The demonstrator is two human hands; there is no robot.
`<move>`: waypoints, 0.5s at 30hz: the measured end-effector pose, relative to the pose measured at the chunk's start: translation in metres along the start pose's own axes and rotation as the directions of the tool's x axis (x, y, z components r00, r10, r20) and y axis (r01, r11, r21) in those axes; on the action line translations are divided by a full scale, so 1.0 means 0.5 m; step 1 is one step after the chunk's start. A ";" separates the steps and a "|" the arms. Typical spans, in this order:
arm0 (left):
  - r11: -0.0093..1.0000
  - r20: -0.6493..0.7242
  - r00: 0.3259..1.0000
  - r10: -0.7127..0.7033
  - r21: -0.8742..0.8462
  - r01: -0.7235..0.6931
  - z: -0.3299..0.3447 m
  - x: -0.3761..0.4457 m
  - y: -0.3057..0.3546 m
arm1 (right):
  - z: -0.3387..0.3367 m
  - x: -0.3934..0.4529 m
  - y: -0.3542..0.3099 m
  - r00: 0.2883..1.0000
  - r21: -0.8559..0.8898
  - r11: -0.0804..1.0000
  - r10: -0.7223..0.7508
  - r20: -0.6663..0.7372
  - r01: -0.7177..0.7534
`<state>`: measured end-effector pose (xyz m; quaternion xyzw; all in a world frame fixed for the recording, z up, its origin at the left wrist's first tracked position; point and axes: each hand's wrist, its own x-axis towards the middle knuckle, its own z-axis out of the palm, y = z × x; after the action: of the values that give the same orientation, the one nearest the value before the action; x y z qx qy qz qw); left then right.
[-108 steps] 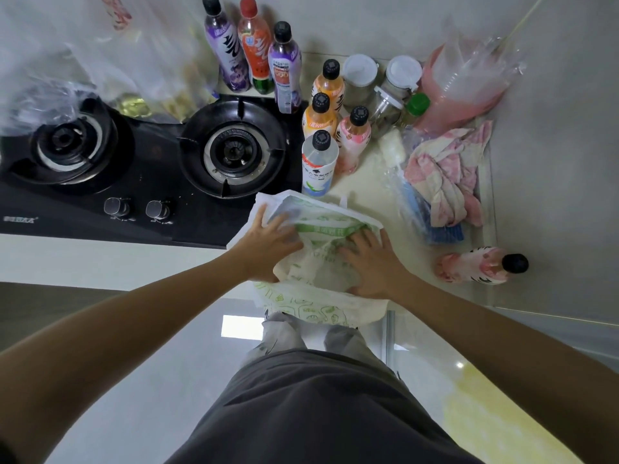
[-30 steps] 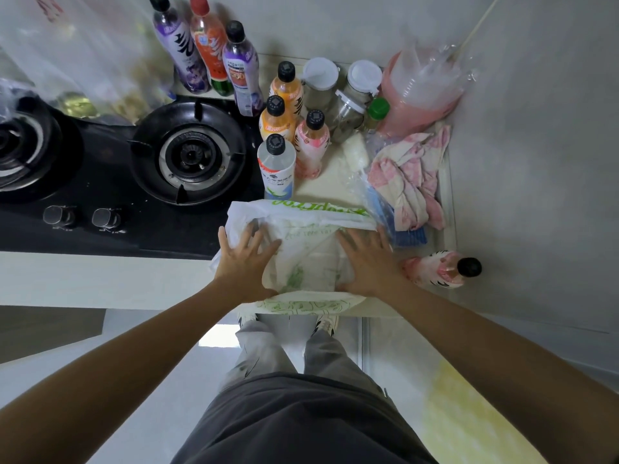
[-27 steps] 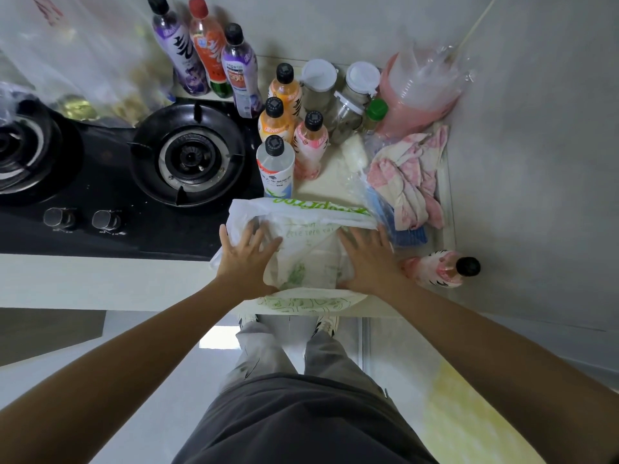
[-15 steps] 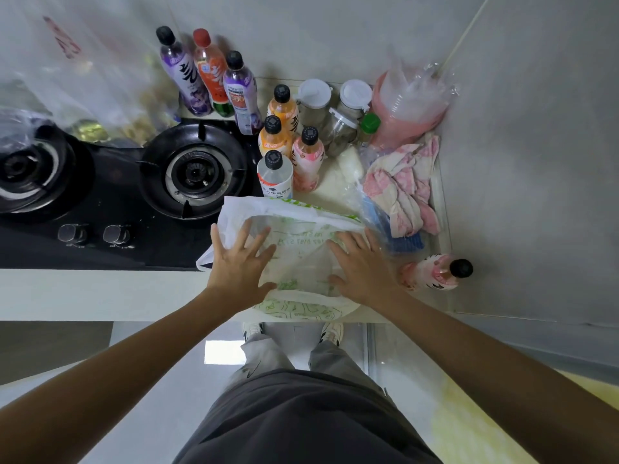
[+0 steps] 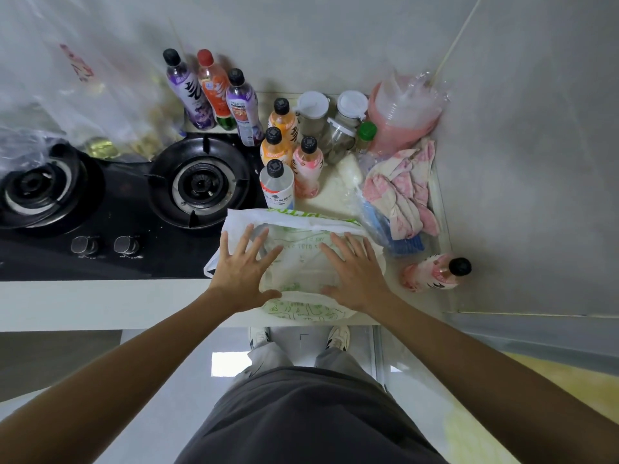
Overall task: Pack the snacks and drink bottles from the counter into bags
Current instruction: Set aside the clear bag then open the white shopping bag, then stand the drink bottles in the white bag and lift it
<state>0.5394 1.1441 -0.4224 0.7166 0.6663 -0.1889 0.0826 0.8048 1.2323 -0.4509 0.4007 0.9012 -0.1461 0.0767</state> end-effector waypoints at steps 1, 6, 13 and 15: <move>1.000 0.003 1.000 -0.004 0.020 0.004 -0.004 0.001 0.001 | -0.005 -0.003 -0.001 1.000 0.012 1.000 0.002 0.003 -0.003; 1.000 -0.137 0.990 0.017 0.013 -0.015 -0.038 -0.009 0.014 | -0.046 -0.039 -0.019 0.988 0.058 0.998 0.007 -0.154 0.002; 0.979 -0.331 0.940 0.087 -0.146 -0.142 -0.097 -0.027 0.066 | -0.131 -0.109 -0.012 0.927 -0.017 0.993 0.104 -0.360 -0.118; 0.966 -0.362 0.925 0.116 -0.175 -0.190 -0.124 -0.023 0.091 | -0.158 -0.124 0.005 0.905 -0.017 0.987 0.139 -0.402 -0.159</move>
<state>0.5939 1.1520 -0.3674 0.7761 0.6282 0.0185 0.0517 0.8463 1.2160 -0.3607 0.4875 0.8680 -0.0326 -0.0880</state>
